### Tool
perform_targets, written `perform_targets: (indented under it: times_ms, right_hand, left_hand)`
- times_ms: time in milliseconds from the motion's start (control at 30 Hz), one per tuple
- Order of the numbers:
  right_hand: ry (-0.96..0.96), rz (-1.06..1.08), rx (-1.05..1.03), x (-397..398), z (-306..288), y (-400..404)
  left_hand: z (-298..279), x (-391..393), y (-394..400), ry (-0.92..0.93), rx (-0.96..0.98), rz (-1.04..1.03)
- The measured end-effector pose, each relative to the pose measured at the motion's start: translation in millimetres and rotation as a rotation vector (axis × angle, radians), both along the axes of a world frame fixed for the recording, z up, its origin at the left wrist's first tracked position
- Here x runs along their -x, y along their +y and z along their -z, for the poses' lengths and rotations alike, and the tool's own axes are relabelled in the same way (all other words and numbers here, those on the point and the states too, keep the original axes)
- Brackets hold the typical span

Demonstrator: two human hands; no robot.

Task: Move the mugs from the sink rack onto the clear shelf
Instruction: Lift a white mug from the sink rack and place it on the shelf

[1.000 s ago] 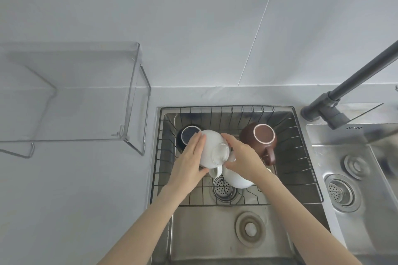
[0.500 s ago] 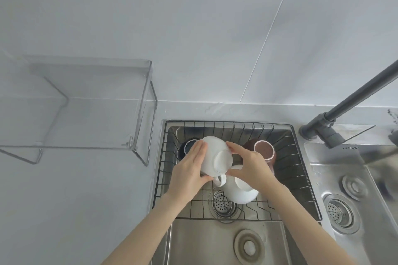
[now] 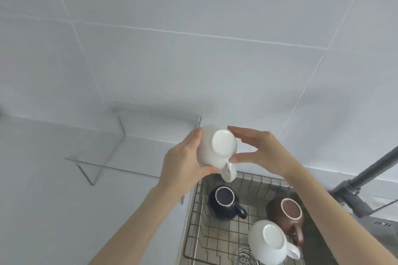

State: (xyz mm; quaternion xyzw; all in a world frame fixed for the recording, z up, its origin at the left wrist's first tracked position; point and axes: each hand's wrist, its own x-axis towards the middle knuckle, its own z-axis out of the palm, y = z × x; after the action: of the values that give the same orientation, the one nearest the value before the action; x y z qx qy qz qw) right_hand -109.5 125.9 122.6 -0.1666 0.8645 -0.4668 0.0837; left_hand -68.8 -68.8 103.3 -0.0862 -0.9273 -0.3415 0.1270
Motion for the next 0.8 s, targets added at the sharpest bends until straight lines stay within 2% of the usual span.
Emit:
perform_targets:
  times_ms: [133,400,600,800]
  right_hand:
    - [-0.008,-0.097,0.064,27,-14,-54]
    - [-0.085,-0.236,0.072,87,-9,-158]
    - [-0.151,-0.271,0.087,134,17,-227]
    - [-0.203,-0.257,0.154,166,33,-260]
  left_hand:
    - [-20,11,-51,0.008,0.005,-0.1]
    - [-2,48,-146,-0.04,-0.158,-0.24]
    - [21,90,-210,-0.088,-0.217,-0.266]
    - [36,120,-241,-0.12,-0.32,-0.255]
